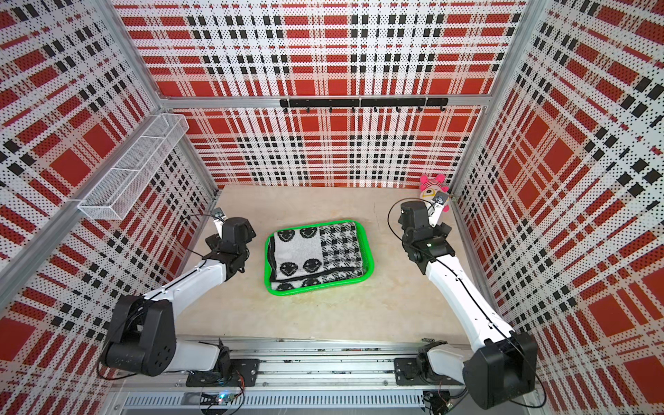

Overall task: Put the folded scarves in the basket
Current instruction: Reset both arms

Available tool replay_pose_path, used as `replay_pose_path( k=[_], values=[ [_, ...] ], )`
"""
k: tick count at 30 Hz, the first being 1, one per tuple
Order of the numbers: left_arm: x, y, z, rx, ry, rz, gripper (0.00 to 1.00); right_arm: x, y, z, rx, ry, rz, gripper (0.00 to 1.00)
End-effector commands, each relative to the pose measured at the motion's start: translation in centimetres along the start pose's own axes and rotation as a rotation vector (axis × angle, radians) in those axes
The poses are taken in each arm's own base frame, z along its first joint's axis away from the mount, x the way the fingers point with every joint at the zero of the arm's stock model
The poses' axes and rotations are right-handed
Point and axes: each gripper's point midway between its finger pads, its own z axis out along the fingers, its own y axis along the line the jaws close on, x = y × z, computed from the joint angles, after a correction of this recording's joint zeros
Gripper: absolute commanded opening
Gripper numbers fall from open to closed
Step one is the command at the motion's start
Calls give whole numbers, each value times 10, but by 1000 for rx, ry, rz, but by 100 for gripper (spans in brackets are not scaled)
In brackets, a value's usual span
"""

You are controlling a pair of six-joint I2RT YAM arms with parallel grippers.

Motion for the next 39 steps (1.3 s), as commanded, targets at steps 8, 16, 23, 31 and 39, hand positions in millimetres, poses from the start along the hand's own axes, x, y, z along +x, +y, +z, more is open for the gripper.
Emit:
replay_pose_path(
  k=[8, 16, 23, 31, 39],
  values=[
    [15, 8, -14, 126, -258, 9, 99, 77, -26, 48, -32, -16, -142, 100],
    [9, 9, -13, 127, -336, -1, 99, 90, -38, 60, -41, -93, -141, 100],
    [13, 25, -28, 260, -414, -85, 99, 100, -43, 61, -100, -165, -173, 100],
    [14, 29, -32, 275, -432, -96, 99, 99, -20, 80, -246, -190, -206, 100],
    [14, 29, -32, 274, -432, -96, 99, 103, -26, 52, -330, -341, -175, 100]
  ],
)
